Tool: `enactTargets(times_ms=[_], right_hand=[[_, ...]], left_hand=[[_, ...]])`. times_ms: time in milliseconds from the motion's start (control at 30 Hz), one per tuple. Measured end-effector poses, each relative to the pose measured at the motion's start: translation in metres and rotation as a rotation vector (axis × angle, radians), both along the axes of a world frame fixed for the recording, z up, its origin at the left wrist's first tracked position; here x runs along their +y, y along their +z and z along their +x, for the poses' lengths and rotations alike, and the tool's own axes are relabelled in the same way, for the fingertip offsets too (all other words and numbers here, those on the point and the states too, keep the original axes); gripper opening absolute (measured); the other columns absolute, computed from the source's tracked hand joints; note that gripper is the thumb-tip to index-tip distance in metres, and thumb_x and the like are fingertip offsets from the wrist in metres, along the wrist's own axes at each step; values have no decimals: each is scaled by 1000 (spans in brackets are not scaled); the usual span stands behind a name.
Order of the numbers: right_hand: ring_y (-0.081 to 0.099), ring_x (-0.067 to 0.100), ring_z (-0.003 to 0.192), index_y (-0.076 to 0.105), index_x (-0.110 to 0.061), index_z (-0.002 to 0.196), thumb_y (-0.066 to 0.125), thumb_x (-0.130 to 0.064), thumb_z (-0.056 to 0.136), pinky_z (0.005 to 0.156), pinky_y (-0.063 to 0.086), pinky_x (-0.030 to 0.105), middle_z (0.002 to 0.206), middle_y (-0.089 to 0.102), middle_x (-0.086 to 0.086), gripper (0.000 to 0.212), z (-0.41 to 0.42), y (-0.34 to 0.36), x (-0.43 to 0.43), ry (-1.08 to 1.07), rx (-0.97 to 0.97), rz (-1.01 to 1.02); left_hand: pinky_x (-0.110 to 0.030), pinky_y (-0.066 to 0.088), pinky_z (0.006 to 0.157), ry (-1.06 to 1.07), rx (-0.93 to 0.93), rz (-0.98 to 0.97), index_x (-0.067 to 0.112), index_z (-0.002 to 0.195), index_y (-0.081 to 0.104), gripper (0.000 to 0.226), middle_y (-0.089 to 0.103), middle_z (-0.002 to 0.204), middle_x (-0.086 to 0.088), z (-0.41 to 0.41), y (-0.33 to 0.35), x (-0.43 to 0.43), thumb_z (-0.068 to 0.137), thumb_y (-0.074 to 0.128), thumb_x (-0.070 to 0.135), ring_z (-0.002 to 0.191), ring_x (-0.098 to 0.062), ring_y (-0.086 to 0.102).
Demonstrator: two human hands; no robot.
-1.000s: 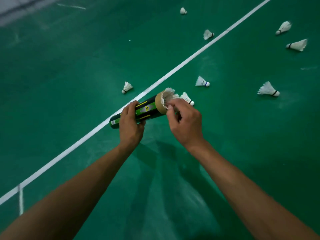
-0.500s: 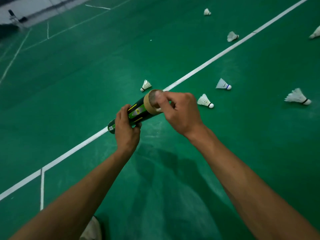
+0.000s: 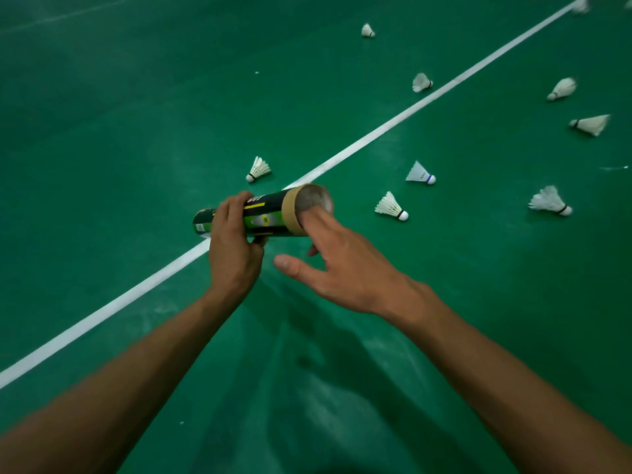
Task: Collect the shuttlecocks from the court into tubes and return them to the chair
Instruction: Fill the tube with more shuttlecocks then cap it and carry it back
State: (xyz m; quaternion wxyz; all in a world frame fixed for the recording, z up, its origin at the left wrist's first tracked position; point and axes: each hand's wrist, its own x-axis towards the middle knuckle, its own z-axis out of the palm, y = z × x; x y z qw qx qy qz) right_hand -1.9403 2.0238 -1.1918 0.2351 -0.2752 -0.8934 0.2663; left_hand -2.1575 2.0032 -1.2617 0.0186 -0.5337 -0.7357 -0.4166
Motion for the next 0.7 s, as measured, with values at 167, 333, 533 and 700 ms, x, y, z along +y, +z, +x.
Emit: enactTargets(times_ms=[167, 333, 533, 700], right_hand=[[66, 16, 86, 53, -23, 132, 54, -52, 95, 84, 54, 43, 132, 49, -13, 47, -24, 0, 16, -172, 178, -37], [65, 11, 72, 66, -19, 118, 61, -29, 93, 81, 55, 40, 121, 61, -7, 27, -27, -3, 43, -420, 328, 33], [64, 8, 85, 67, -14, 113, 61, -8, 90, 79, 54, 25, 122, 59, -3, 24, -28, -19, 57, -585, 357, 84], [62, 5, 76, 67, -17, 112, 56, -1, 86, 76, 56, 33, 116, 61, -6, 33, -19, -19, 74, -855, 339, 27]], left_hand=[[-36, 44, 105, -48, -78, -21, 20, 145, 49, 79, 52, 142, -7, -21, 1, 45, 75, 80, 0, 127, -28, 53], [-38, 44, 107, -92, -139, -21, 21, 146, 48, 78, 51, 143, -6, -15, -12, 94, 76, 77, 1, 129, -28, 51], [-37, 42, 107, -127, -175, -33, 20, 145, 49, 77, 50, 143, -6, 1, -36, 123, 76, 75, 1, 132, -28, 48], [-43, 48, 103, -98, -224, -37, 21, 143, 50, 78, 51, 140, -4, 6, -43, 125, 72, 74, -1, 130, -29, 49]])
